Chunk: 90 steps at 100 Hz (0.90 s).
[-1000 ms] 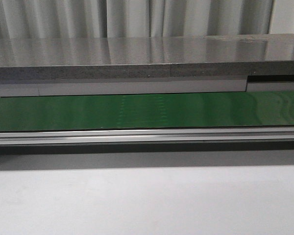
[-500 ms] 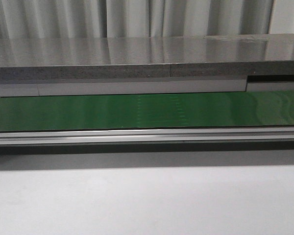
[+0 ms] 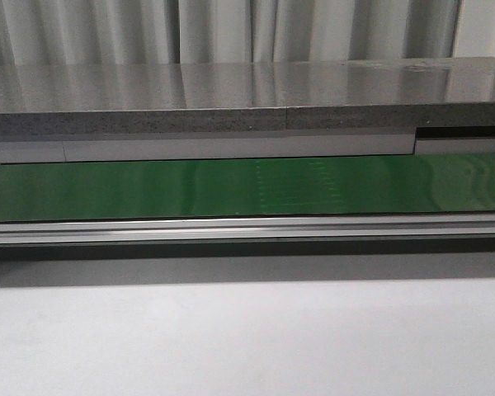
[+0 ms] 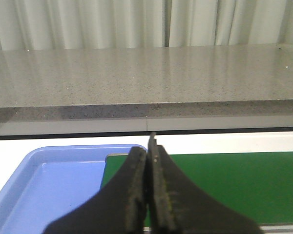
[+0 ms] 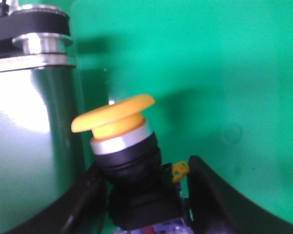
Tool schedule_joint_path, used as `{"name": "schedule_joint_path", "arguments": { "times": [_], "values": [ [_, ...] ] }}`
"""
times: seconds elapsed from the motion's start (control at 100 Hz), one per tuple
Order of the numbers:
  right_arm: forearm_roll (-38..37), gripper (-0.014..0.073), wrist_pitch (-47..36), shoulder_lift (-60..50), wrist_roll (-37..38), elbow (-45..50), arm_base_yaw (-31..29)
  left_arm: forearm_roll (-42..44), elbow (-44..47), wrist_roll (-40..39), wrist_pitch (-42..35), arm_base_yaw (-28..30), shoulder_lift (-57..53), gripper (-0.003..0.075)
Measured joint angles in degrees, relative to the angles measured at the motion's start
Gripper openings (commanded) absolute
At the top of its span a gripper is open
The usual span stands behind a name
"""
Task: Move button from left to right
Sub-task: 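Lift the button with the right gripper and carry it over the green tray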
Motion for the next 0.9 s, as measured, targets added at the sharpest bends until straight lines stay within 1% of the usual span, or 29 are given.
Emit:
{"name": "schedule_joint_path", "arguments": {
  "times": [0.59,0.66,0.8,0.85,0.9],
  "values": [
    [0.18,0.0244,-1.02,0.54,0.05,0.00,-0.22,0.00,0.00,0.00,0.00,0.00,0.00,-0.0020],
    [0.18,0.0283,-1.02,0.54,0.05,0.00,-0.22,0.00,0.00,0.00,0.00,0.00,0.00,-0.0020],
    [0.18,0.0409,-1.02,0.54,0.05,0.00,-0.22,0.00,0.00,0.00,0.00,0.00,0.00,-0.0020],
    [0.18,0.0436,-1.02,0.54,0.05,0.00,-0.22,0.00,0.00,0.00,0.00,0.00,0.00,-0.0020],
    [0.18,0.0443,-1.02,0.54,0.05,0.00,-0.22,0.00,0.00,0.00,0.00,0.00,0.00,-0.0020]
  ]
}}
